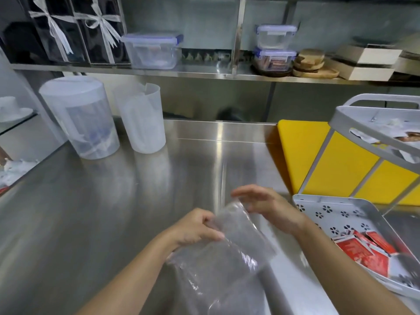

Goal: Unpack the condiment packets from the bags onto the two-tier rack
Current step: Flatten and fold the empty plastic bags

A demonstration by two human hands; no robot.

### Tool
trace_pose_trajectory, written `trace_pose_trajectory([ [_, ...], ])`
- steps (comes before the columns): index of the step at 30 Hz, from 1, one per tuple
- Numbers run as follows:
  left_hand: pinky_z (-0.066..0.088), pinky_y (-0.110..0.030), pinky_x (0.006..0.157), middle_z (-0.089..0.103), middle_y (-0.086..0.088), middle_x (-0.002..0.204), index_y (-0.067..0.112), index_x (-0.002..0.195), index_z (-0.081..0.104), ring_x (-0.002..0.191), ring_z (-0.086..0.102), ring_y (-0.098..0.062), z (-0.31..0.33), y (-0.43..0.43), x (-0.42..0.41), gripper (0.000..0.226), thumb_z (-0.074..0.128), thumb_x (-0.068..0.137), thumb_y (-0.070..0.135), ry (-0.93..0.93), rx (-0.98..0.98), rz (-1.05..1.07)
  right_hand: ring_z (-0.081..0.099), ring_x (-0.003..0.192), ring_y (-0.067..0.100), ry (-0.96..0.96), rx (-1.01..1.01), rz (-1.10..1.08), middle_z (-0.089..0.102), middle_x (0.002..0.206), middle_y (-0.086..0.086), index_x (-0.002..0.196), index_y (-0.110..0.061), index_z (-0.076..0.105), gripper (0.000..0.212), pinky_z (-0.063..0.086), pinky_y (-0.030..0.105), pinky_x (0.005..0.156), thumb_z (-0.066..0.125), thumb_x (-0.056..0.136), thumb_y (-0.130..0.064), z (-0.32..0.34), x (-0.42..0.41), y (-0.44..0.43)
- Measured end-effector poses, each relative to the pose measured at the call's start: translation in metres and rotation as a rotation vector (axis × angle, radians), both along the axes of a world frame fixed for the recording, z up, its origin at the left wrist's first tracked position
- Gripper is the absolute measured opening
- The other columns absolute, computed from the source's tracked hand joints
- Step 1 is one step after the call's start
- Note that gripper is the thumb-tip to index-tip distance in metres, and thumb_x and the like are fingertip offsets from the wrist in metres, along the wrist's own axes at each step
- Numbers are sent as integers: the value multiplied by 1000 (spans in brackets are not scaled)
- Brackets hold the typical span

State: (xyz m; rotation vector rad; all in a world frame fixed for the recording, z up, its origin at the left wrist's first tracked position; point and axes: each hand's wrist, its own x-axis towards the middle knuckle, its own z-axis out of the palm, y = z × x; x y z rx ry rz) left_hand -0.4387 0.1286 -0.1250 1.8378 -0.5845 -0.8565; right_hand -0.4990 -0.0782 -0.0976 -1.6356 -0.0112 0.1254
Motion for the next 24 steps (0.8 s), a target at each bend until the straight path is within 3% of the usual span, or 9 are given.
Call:
trace_pose_trajectory([
  [4,50,-21,54,67,2,61,13,70,66,57,61,-13,-3,-1,1,11,74,68,5,-15,-187,492,56,110,22,88,206,-344,62,112,0,108,-23,60,55,44,36,85,71,55,-33,-19,-4,-4],
  [8,52,-23,60,70,-5,78,9,80,65,68,68,-15,2,-8,1,10,71,74,3,120,-367,707,53,110,15,297,208,-284,56,123,2,128,-22,41,82,34,40,103,80,56,-34,-35,-18,11],
  [10,54,-23,64,70,-6,82,6,83,65,70,69,-13,5,-11,-2,11,72,74,5,185,-406,697,60,102,19,330,329,-185,66,110,5,117,-10,51,67,42,36,95,79,57,-20,-35,-24,17],
  [12,52,-36,82,69,-10,89,2,91,64,84,67,-22,6,-13,-4,21,73,73,8,237,-390,678,65,81,18,329,391,-173,70,88,5,93,-7,61,33,48,33,69,74,63,-10,-29,-28,22],
  [14,48,-43,91,70,-10,93,5,91,64,93,65,-27,6,-12,-5,25,76,70,12,257,-382,652,68,71,18,289,415,-160,72,78,5,81,-6,67,19,51,31,59,71,63,-5,-29,-30,19],
  [18,48,-49,95,72,-10,101,7,105,62,98,66,-29,4,-5,-7,56,85,56,23,341,-371,475,69,70,14,255,370,-114,73,72,4,68,-11,74,13,53,22,60,64,67,-2,-32,-29,9],
  [20,54,-40,85,73,-2,100,15,106,62,94,69,-21,3,-4,-13,50,82,60,20,377,-280,330,66,63,14,238,377,-159,69,59,-1,52,-13,69,30,51,19,53,61,75,4,-35,-29,5],
  [22,54,-28,69,74,4,94,21,103,61,86,70,-12,2,-4,-19,40,78,68,14,298,-170,283,65,67,19,241,410,-162,69,62,3,58,-13,68,29,52,22,56,57,78,5,-38,-28,1],
  [24,52,-22,75,73,4,100,19,106,62,91,69,-10,0,-4,-20,36,73,73,8,175,-137,271,68,73,21,253,409,-122,72,76,8,77,-7,70,12,55,28,65,61,79,-1,-42,-29,-1],
])
